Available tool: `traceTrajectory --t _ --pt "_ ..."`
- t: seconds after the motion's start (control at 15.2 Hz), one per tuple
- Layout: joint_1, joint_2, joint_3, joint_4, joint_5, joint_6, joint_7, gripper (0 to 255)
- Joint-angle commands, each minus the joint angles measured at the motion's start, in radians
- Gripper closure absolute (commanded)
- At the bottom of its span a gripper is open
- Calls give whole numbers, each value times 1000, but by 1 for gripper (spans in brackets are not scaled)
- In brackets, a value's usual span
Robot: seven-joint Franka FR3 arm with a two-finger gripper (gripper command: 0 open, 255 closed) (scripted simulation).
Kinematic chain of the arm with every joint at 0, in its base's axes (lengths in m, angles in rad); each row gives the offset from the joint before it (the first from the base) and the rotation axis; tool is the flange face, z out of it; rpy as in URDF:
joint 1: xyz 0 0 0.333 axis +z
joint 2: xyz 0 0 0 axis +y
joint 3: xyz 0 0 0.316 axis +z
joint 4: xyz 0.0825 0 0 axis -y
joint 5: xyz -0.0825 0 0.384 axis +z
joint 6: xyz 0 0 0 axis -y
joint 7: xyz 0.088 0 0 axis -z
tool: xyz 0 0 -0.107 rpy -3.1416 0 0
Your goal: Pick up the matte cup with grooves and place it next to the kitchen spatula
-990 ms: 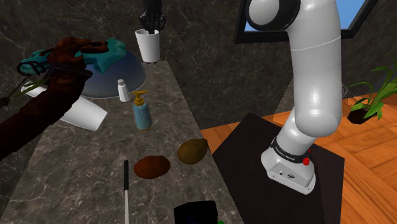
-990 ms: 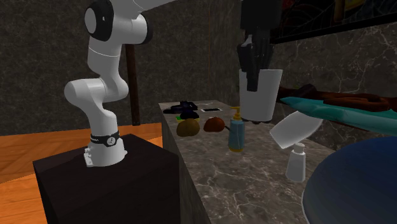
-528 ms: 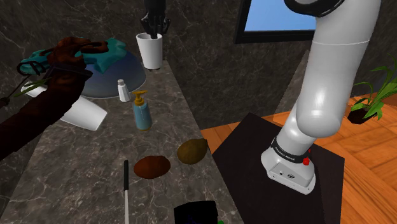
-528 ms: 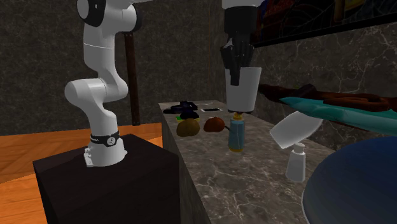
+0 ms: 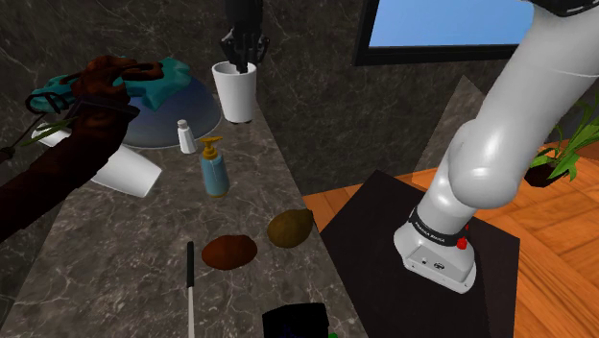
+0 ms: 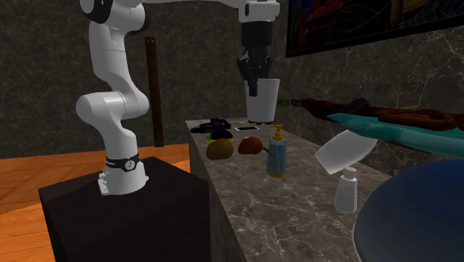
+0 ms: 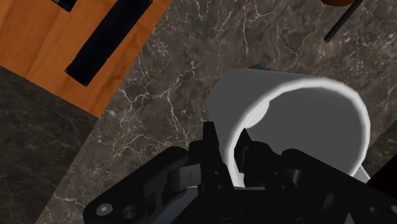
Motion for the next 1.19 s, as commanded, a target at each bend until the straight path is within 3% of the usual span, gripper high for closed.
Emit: traceTrajectory --t 0.0,0.53,1.12 --pt "18 -61 19 -76 9 19 34 255" --pt "83 -268 96 -290 59 44 156 255" --pt "169 -453 205 -440 143 38 316 255"
